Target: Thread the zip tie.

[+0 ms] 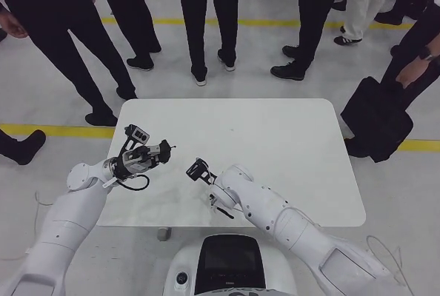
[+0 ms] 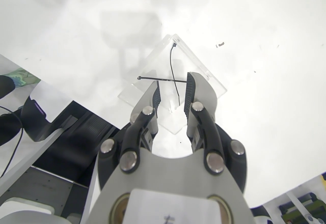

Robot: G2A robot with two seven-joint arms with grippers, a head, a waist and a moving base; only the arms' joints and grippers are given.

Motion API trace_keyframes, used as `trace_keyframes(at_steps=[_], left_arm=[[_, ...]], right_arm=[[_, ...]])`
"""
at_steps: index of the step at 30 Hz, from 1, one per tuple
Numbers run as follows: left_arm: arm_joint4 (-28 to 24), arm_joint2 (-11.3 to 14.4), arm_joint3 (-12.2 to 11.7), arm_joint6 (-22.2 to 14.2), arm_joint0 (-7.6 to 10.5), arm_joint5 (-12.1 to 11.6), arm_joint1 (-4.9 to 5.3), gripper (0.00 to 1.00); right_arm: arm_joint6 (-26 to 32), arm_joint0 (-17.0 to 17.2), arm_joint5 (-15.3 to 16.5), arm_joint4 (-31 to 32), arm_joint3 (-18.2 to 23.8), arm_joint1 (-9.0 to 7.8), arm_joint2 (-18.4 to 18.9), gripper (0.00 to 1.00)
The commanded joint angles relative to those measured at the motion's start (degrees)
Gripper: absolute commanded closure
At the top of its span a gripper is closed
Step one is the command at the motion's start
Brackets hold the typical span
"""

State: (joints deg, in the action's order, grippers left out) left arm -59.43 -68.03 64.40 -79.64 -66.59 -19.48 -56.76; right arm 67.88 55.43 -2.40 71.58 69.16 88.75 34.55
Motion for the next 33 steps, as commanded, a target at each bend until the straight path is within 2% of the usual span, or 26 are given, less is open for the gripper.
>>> trace_keyframes(at_steps=[1,17,26,33], left_arm=[[0.00,0.00,0.00,0.00,0.00,0.00,0.00,1.00],[0.00,0.00,0.00,0.00,0.00,0.00,0.00,1.00],[0.00,0.00,0.00,0.00,0.00,0.00,0.00,1.00],[0.00,0.00,0.00,0.00,0.00,0.00,0.00,1.00]], right_arm=[[-0.32,-0.30,0.24,-0.51,-1.28,0.30,-0.04,0.79],[-2.61,-2.81,-0.08,-2.46,-9.21,2.81,-0.72,0.82],[-3.21,-3.73,0.96,-4.54,-12.47,3.93,-0.45,0.82],[-3.44,-4.37,1.10,-5.32,-14.54,4.61,-0.23,0.88]])
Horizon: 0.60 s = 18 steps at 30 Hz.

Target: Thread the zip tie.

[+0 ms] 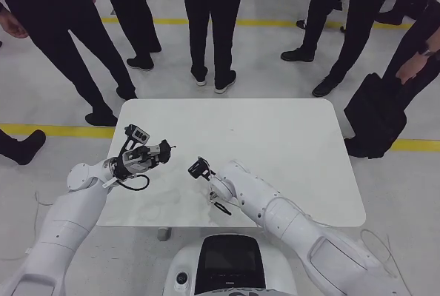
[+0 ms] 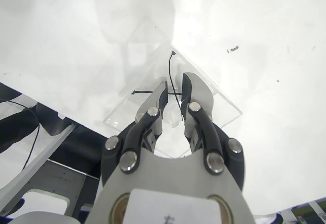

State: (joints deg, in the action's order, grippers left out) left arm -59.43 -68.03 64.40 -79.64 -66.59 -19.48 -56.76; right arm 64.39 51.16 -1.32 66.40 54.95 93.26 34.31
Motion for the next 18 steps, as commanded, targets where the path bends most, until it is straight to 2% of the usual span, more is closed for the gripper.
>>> trace_keyframes(at_steps=[1,8,14,18], left_arm=[[0.00,0.00,0.00,0.00,0.00,0.00,0.00,1.00],[0.00,0.00,0.00,0.00,0.00,0.00,0.00,1.00],[0.00,0.00,0.00,0.00,0.00,0.00,0.00,1.00],[0.00,0.00,0.00,0.00,0.00,0.00,0.00,1.00]], right_arm=[[0.06,-0.19,0.07,-0.22,-0.62,0.20,0.00,0.89],[0.08,-0.77,0.43,-0.77,-2.35,0.89,0.00,1.00],[0.73,-0.47,0.40,-0.38,-1.82,0.95,0.29,1.00],[1.65,0.40,0.26,0.78,0.54,0.48,0.91,1.00]])
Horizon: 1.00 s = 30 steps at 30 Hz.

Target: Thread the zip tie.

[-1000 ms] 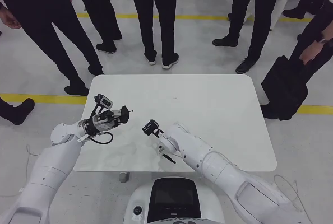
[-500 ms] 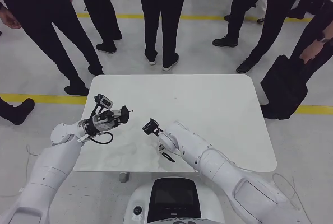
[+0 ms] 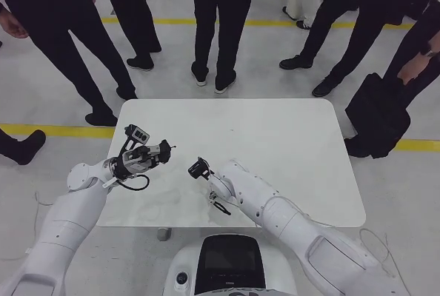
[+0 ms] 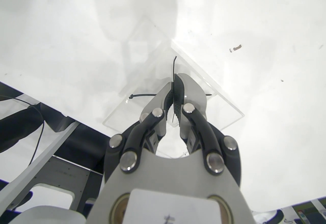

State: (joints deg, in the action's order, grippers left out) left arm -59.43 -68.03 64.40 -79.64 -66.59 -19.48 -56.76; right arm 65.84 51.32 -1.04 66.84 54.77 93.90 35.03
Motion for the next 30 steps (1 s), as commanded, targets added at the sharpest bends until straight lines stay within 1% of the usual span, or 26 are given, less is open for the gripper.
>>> trace_keyframes(at_steps=[1,6,13,17,22,25,30], left_arm=[[0.00,0.00,0.00,0.00,0.00,0.00,0.00,1.00],[0.00,0.00,0.00,0.00,0.00,0.00,0.00,1.00],[0.00,0.00,0.00,0.00,0.00,0.00,0.00,1.00],[0.00,0.00,0.00,0.00,0.00,0.00,0.00,1.00],[0.00,0.00,0.00,0.00,0.00,0.00,0.00,1.00],[0.00,0.00,0.00,0.00,0.00,0.00,0.00,1.00],[0.00,0.00,0.00,0.00,0.00,0.00,0.00,1.00]], right_arm=[[0.60,0.67,0.01,0.81,1.80,-0.41,0.50,1.00],[2.25,3.14,0.68,3.01,7.50,-1.89,2.46,1.00],[4.15,7.89,3.00,5.36,17.01,-4.37,6.54,1.00],[3.57,11.12,4.35,5.85,22.71,-5.76,9.58,1.00],[0.81,15.83,6.73,4.64,29.80,-7.42,13.96,1.00],[-0.45,17.88,8.03,3.46,32.39,-8.10,15.91,1.00],[-0.45,17.88,8.03,3.46,32.39,-8.10,15.91,1.00]])
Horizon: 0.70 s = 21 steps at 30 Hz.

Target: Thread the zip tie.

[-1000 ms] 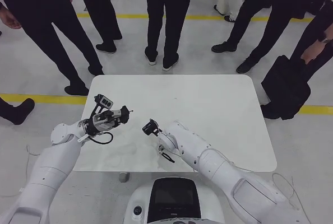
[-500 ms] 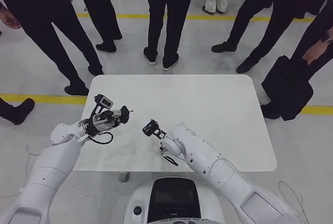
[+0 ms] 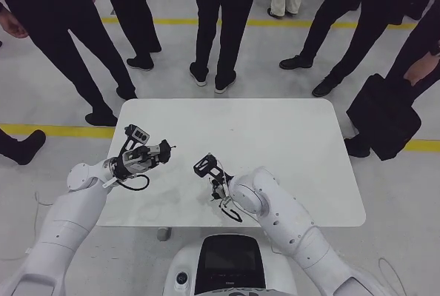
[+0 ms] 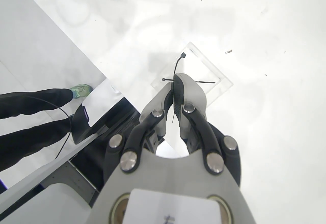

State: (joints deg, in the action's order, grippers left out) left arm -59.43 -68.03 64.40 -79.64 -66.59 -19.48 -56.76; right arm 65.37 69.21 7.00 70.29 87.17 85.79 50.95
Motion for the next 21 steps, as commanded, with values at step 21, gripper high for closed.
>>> trace_keyframes(at_steps=[21], left_arm=[[0.00,0.00,0.00,0.00,0.00,0.00,0.00,1.00]], right_arm=[[-33.07,20.02,11.64,-20.47,19.87,-3.43,14.85,1.00]])
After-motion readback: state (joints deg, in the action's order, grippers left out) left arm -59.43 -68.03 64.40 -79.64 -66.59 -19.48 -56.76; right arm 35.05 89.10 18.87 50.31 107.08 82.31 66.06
